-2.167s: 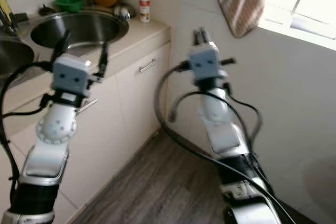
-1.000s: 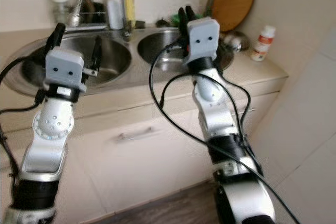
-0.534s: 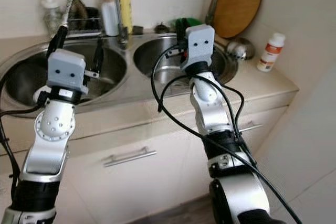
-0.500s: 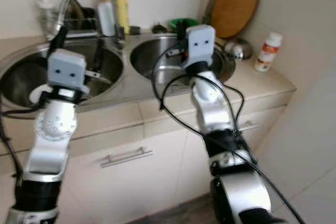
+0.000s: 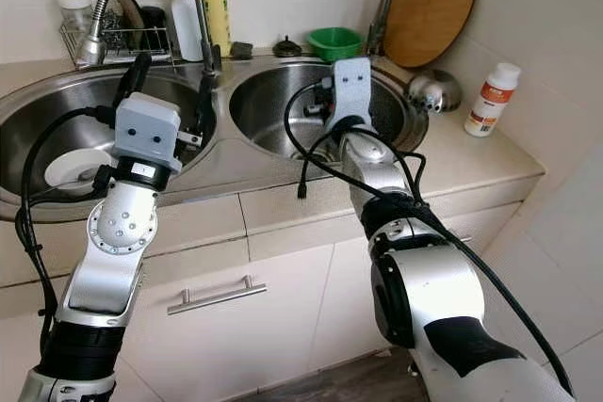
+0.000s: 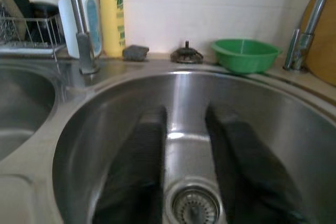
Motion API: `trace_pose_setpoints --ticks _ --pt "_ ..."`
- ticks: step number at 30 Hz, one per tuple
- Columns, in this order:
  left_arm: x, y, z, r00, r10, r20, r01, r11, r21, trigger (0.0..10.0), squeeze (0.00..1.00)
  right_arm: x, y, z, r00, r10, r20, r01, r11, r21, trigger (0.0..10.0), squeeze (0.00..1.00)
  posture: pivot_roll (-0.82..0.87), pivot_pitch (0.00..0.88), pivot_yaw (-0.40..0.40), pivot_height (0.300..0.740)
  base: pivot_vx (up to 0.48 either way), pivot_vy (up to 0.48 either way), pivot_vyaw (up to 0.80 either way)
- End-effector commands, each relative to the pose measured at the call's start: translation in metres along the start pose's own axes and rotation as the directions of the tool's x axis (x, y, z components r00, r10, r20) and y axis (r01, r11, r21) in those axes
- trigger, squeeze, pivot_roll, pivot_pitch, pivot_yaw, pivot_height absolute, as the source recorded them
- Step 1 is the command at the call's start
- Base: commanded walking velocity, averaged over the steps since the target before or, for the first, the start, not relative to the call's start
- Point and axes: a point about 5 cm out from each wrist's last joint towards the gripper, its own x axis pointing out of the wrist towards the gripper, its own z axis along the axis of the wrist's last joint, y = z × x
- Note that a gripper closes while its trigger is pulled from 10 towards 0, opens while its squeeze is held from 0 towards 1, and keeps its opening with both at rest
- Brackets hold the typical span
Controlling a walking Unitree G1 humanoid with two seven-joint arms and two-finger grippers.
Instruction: Kitchen organization
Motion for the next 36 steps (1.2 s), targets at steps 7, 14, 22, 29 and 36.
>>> trace_pose_setpoints --ticks 7,14,22,29,36 --pt "-0.005 -0.006 -0.006 0.999 -0.003 -0.045 0.003 1.000 -0.014 10.0 0.00 0.000 -0.008 0.003 1.000 -0.019 0.014 0.018 0.999 0.051 10.0 1.00 0.12 0.000 -0.082 0.740 0.000 0.000 0.00" --pt "-0.007 -0.008 -0.009 0.998 -0.011 -0.065 0.008 0.999 -0.041 10.0 0.00 -0.005 -0.027 0.022 0.974 -0.151 0.172 0.128 0.982 0.138 10.0 1.00 0.11 0.000 -0.085 0.740 0.000 0.000 0.00" --pt "-0.020 -0.015 -0.011 0.995 -0.054 -0.086 0.046 0.994 -0.096 10.0 0.00 -0.045 -0.023 0.015 0.897 -0.153 0.415 0.149 0.988 0.043 10.0 0.00 0.08 0.000 -0.079 0.740 0.000 0.204 0.00" --pt "-0.016 -0.019 -0.007 0.995 -0.071 -0.069 0.063 0.992 -0.107 10.0 0.00 -0.076 -0.011 -0.018 0.921 -0.127 0.367 0.142 0.990 -0.014 10.0 0.00 0.07 0.000 -0.072 0.740 0.000 0.477 0.00" --pt "-0.017 -0.020 -0.005 0.995 -0.083 -0.055 0.077 0.992 -0.098 10.0 0.00 -0.089 -0.007 -0.018 0.924 -0.105 0.368 0.141 0.988 -0.071 10.0 0.00 0.07 0.000 -0.069 0.740 0.000 0.480 0.00"
